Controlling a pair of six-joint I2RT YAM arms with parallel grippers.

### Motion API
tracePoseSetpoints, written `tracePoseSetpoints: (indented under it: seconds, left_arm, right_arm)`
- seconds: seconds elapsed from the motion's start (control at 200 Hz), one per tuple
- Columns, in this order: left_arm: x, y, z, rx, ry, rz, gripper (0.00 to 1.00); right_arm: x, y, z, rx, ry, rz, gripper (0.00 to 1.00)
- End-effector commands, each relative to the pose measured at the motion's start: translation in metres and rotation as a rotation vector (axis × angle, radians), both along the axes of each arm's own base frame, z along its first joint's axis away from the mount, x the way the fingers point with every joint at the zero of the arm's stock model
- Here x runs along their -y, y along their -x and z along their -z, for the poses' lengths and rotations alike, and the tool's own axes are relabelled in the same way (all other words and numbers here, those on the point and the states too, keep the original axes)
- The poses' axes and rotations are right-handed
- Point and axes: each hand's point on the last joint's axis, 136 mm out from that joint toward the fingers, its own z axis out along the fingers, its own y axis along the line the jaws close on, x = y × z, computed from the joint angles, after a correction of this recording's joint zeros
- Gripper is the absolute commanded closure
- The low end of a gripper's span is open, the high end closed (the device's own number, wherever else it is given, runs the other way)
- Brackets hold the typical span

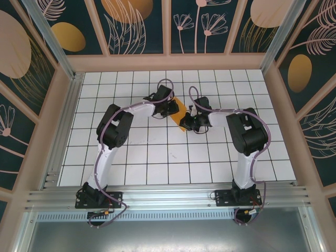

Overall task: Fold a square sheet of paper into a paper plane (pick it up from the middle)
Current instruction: Fourth fold the wing at the center of the table.

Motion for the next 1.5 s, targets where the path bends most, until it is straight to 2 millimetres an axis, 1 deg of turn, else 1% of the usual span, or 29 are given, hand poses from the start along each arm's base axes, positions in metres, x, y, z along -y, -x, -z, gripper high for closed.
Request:
tracePoseSetpoints:
  seconds: [0.0,0.135,0.24,0.33,0.41,0.485,0.57,0.666,0.786,0.856,0.916,0.971,1.011,1.056,1.146,1.226,1.306,1.431,1.466,1.496]
  left_arm:
    - [-0.033,-0.034,0.015,0.032,-0.062,-0.106,0.84]
    - [-0.043,-0.048,0.018,0.035,-0.07,-0.135,0.83]
    - [-0.056,-0.063,0.014,0.058,-0.087,-0.172,0.83]
    - [-0.061,-0.076,-0.002,0.104,-0.093,-0.167,0.82]
    - [-0.053,-0.081,-0.024,0.16,-0.07,-0.113,0.8]
    - [-0.044,-0.081,-0.046,0.201,-0.031,-0.057,0.78]
    - [-0.036,-0.074,-0.068,0.235,0.022,-0.008,0.77]
    - [-0.026,-0.057,-0.09,0.255,0.112,0.037,0.76]
    - [-0.015,-0.03,-0.105,0.267,0.191,0.076,0.76]
    - [-0.015,-0.019,-0.109,0.283,0.185,0.07,0.76]
    - [-0.018,-0.014,-0.115,0.307,0.163,0.054,0.76]
    - [-0.022,-0.009,-0.115,0.317,0.139,0.041,0.76]
    - [-0.021,-0.004,-0.113,0.307,0.144,0.047,0.75]
    - [-0.013,0.003,-0.109,0.282,0.162,0.072,0.75]
    - [0.005,0.021,-0.094,0.237,0.167,0.114,0.75]
    - [0.016,0.028,-0.077,0.19,0.162,0.12,0.78]
    - [0.019,0.028,-0.06,0.151,0.151,0.104,0.83]
    - [0.019,0.024,-0.041,0.11,0.133,0.071,0.89]
    - [0.018,0.023,-0.033,0.088,0.121,0.062,0.9]
    - [0.019,0.022,-0.03,0.081,0.123,0.057,0.9]
  right_arm:
    - [0.051,0.094,0.093,-0.354,0.309,0.009,0.98]
    - [0.052,0.095,0.093,-0.356,0.311,0.008,0.99]
    - [0.052,0.096,0.093,-0.354,0.312,0.008,0.99]
    - [0.051,0.095,0.092,-0.354,0.309,0.008,0.99]
    - [0.051,0.095,0.092,-0.354,0.309,0.008,0.99]
    - [0.051,0.094,0.093,-0.353,0.308,0.009,0.99]
    - [0.05,0.093,0.093,-0.353,0.306,0.009,0.99]
    - [0.05,0.093,0.093,-0.353,0.305,0.009,0.99]
    - [0.05,0.093,0.094,-0.355,0.305,0.009,0.99]
    - [0.05,0.093,0.094,-0.356,0.304,0.01,0.99]
    - [0.05,0.094,0.095,-0.357,0.305,0.009,0.99]
    - [0.05,0.094,0.095,-0.359,0.306,0.008,0.99]
    - [0.05,0.094,0.095,-0.361,0.307,0.008,0.99]
    - [0.051,0.094,0.095,-0.36,0.307,0.009,0.99]
    - [0.05,0.095,0.095,-0.361,0.307,0.008,0.99]
    - [0.051,0.095,0.095,-0.363,0.307,0.009,0.99]
    - [0.051,0.096,0.096,-0.364,0.307,0.011,1.0]
    - [0.051,0.095,0.095,-0.363,0.307,0.014,1.0]
    - [0.051,0.095,0.095,-0.363,0.308,0.014,1.0]
    - [0.051,0.095,0.095,-0.363,0.307,0.014,1.0]
